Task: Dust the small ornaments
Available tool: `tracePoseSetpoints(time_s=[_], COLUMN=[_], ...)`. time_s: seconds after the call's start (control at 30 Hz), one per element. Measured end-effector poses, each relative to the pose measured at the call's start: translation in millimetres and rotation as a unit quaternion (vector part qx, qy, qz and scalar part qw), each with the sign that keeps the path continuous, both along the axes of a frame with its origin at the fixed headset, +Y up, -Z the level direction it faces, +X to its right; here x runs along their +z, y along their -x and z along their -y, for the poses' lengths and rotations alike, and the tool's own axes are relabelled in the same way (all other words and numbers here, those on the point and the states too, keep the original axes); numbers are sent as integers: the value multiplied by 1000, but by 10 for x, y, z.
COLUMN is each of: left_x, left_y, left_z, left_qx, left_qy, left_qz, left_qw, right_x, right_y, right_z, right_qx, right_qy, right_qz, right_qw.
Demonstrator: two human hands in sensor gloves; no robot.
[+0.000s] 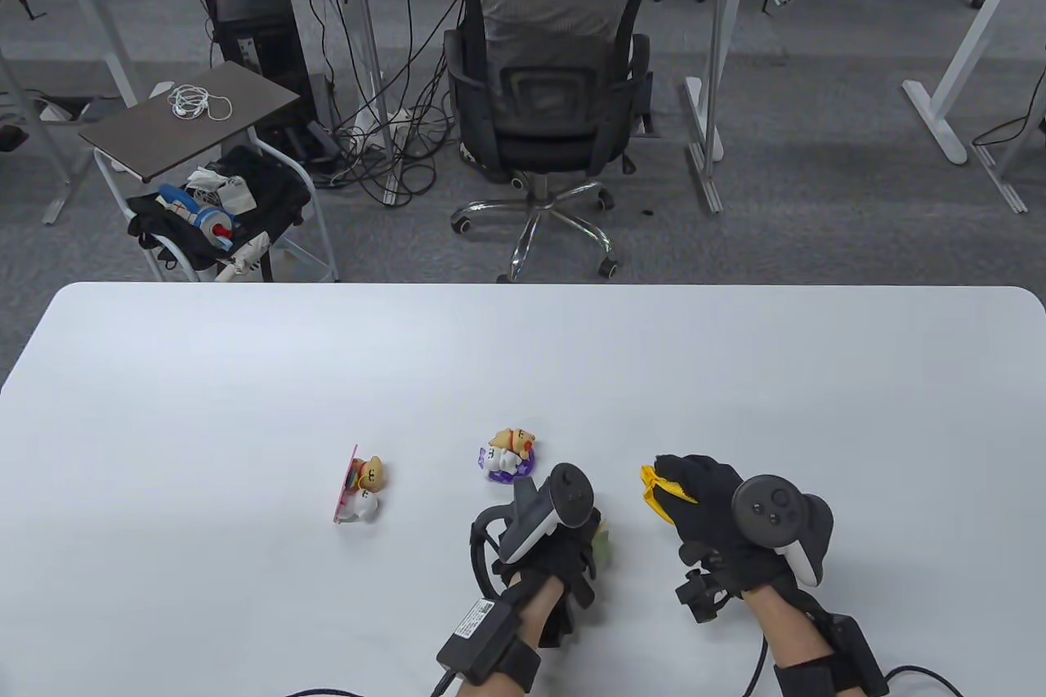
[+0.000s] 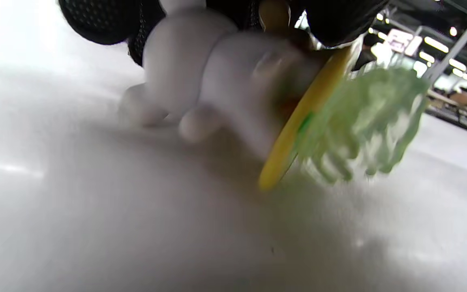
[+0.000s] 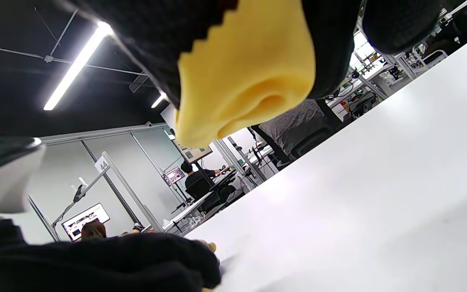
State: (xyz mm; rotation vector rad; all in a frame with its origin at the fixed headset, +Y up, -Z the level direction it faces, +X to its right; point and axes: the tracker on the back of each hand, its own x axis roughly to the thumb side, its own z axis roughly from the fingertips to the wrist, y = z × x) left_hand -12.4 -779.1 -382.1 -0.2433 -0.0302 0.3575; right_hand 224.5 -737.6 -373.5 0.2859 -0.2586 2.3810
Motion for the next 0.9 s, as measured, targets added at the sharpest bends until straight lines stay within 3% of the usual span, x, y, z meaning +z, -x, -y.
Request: tracePoseSetpoints(time_s=[0.17, 0.3, 0.6, 0.7, 0.9], left_x=[-87, -282, -690, -742, -783], left_y=[307, 522, 638, 593, 522], left_z=[-273, -365, -60, 45, 54], left_qx=[44, -4, -36, -51, -90], left_qy=[-18, -40, 86, 87, 74], left_qz=[-53, -102, -126, -112, -94], left_qw=[997, 994, 988, 989, 989], right_x=[19, 37, 49, 46, 41], right_y=[28, 57, 96, 111, 134], right_z=[4, -2, 15, 29, 37], right_qx=[10, 13, 26, 29, 23], right_qy=[0, 0, 10, 17, 14], right_qz=[-6, -14, -26, -30, -38], right_qw=[1000, 1000, 999, 999, 999])
